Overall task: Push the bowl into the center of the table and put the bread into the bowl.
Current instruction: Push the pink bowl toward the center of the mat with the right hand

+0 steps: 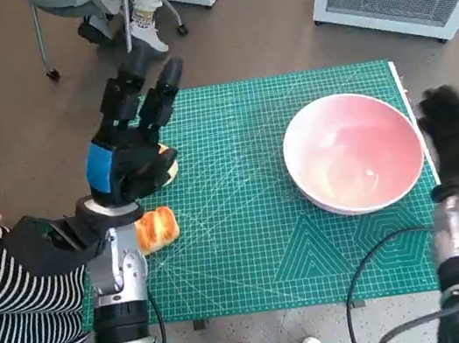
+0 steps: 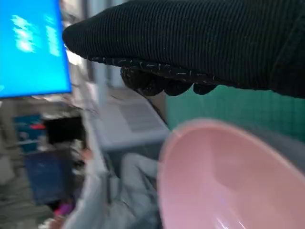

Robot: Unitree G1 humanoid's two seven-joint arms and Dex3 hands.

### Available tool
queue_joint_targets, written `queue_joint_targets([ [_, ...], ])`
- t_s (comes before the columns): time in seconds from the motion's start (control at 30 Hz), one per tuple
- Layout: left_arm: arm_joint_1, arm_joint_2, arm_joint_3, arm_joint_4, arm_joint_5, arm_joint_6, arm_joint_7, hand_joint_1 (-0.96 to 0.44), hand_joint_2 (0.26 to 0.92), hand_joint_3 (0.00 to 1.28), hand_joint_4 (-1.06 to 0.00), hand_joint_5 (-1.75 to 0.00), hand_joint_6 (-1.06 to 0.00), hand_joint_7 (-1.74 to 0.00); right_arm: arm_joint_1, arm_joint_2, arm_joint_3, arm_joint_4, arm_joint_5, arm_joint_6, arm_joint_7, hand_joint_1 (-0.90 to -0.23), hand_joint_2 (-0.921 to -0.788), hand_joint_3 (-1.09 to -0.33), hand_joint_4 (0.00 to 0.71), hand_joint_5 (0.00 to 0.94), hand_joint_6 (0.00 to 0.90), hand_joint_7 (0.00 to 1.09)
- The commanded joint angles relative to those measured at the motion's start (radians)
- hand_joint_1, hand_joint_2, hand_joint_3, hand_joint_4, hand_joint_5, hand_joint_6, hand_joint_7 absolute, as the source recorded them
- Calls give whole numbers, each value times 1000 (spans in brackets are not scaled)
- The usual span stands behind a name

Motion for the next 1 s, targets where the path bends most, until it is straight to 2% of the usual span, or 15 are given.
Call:
queue_joint_targets([
  [0.03,-12,8,6,5,-4,-24,0,-604,921,267,-172,-1,-102,-193,-6,34,5,27,-1,36,10,-578,-921,-850,63,5,53,261],
  [0.3,-3,11,7,2,2,-33,7,-602,921,277,-171,-1,-115,-178,-38,89,30,33,-13,64,26,-599,-921,-841,84,10,82,243],
  [0.67,9,13,3,-16,11,-33,23,-606,921,280,-171,-1,-127,-167,-79,127,51,25,-10,75,56,-626,-921,-823,88,6,93,225],
  [1.0,22,19,4,-29,16,-32,32,-607,921,282,-179,-4,-137,-158,-119,152,65,35,-17,89,49,-602,-921,-837,74,0,96,212],
])
